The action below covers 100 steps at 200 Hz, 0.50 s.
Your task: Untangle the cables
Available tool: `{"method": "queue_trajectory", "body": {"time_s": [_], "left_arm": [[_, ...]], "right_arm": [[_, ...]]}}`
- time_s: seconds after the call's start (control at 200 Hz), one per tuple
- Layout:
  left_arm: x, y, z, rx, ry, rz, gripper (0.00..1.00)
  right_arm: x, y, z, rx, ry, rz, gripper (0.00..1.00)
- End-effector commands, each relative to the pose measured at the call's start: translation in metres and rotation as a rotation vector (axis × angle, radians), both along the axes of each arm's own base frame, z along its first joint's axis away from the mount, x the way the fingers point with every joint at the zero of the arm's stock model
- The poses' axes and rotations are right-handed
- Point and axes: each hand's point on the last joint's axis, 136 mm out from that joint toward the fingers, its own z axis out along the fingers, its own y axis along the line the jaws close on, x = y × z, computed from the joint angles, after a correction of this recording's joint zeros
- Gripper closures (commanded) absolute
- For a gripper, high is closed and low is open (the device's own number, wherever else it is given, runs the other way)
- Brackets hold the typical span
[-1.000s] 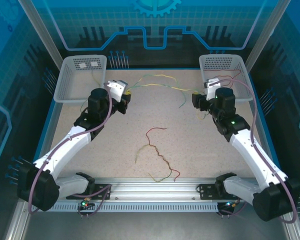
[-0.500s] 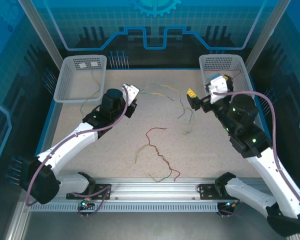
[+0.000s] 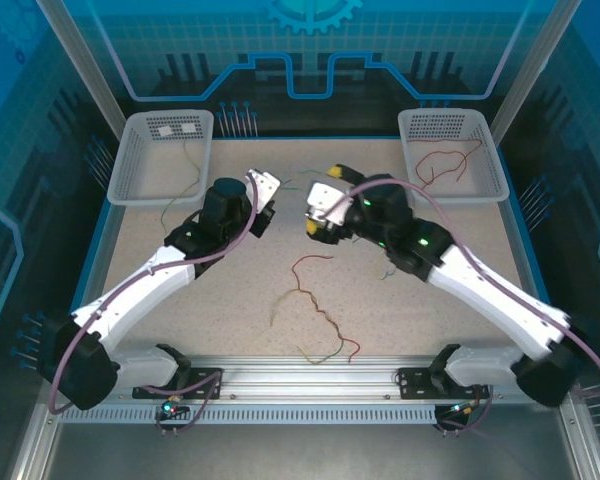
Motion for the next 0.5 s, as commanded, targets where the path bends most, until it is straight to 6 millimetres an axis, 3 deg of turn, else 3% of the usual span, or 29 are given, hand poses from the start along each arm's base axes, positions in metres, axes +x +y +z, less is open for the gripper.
{"method": "queue_trajectory", "body": {"time_s": [0.0,0.065,0.22,0.33,0.38,0.405,0.41,0.42,0.425,0.44,0.45,0.475,0.48,0.495], "left_arm": [[-0.014,-0.017,0.037,-0.06,-0.068,-0.099,1.0],[-0.021,-0.022,0.038,-0.071,-0.069,-0.131,1.0],[-0.049,-0.038,0.045,-0.119,-0.084,-0.263,1.0],[-0.057,-0.033,0.051,-0.145,-0.121,-0.261,1.0],[-0.058,-0.03,0.05,-0.142,-0.125,-0.253,1.0],[-0.059,-0.03,0.048,-0.136,-0.118,-0.254,1.0],[-0.059,-0.029,0.048,-0.136,-0.119,-0.253,1.0],[-0.059,-0.029,0.048,-0.135,-0.118,-0.252,1.0],[-0.059,-0.029,0.048,-0.134,-0.117,-0.251,1.0],[-0.059,-0.028,0.048,-0.133,-0.115,-0.248,1.0],[-0.058,-0.028,0.048,-0.135,-0.114,-0.246,1.0],[-0.058,-0.027,0.048,-0.138,-0.113,-0.238,1.0],[-0.058,-0.027,0.048,-0.138,-0.114,-0.237,1.0],[-0.057,-0.027,0.048,-0.14,-0.112,-0.236,1.0]], "right_arm": [[0.039,0.01,0.022,-0.09,-0.184,-0.058,0.0],[0.052,0.018,0.023,-0.113,-0.257,-0.061,0.0],[0.073,0.031,0.0,-0.184,-0.287,-0.032,0.0],[0.073,0.032,0.0,-0.174,-0.294,-0.028,0.03],[0.065,0.032,-0.001,-0.153,-0.254,0.019,0.13],[0.06,0.032,0.0,-0.134,-0.236,0.043,0.24],[0.059,0.032,-0.001,-0.135,-0.231,0.052,0.31],[0.056,0.032,0.0,-0.127,-0.222,0.061,0.35],[0.053,0.032,0.0,-0.125,-0.213,0.075,0.49],[0.051,0.032,0.0,-0.117,-0.204,0.084,0.53],[0.049,0.032,0.001,-0.112,-0.2,0.094,0.65],[0.044,0.032,0.004,-0.085,-0.187,0.107,0.78],[0.043,0.032,0.005,-0.076,-0.186,0.111,0.86],[0.041,0.032,0.007,-0.064,-0.185,0.114,0.92]]}}
